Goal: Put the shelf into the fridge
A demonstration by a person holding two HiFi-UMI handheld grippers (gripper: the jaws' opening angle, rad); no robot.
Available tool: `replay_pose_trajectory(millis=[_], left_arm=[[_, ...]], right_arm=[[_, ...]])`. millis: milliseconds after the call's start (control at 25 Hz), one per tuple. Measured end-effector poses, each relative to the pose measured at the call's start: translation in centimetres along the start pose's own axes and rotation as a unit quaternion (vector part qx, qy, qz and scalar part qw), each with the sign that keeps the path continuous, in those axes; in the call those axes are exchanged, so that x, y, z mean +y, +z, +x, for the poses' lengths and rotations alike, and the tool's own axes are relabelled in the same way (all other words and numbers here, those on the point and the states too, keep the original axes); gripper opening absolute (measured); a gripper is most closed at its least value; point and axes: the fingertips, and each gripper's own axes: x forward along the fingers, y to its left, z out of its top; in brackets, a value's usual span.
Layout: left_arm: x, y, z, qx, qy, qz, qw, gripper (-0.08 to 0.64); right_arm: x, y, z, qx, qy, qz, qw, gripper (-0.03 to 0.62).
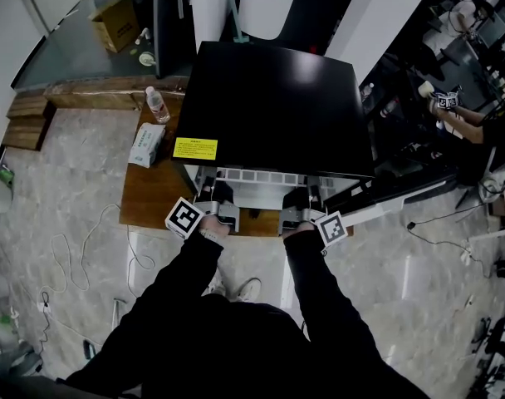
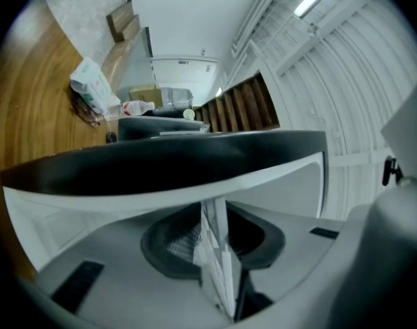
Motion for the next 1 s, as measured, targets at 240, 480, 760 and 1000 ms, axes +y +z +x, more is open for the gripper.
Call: replay_pose_trajectory(millis=[240,480,760,1000], left_arm=[[-0.8,-3.1,-6.1,0.111,-0.001,0.073,0.9912,0.156],[-5.2,-4.9,-12.1,0.235,-0.05,0.283,0.9284,0.156],[-9.1,-7.8,-16.3,0.345,-0.102,0.424,0.8316,0.137],[-11.0,-9.2,-18.3,0.344,-0.126,0.485,0.7942,0.005]], right_arm=[[2.4,-4.1,-5.2,0.115,0.032,-0.104,0.987,0.167],[5.6,-5.9,-9.6,0.227,0.036,-0.321,0.919,0.006],[8.7,-9.8,-14.6,0.327,0.072,-0.454,0.826,0.0],[9.8,-13.2,-17.6,0.34,0.101,-0.497,0.792,0.0]])
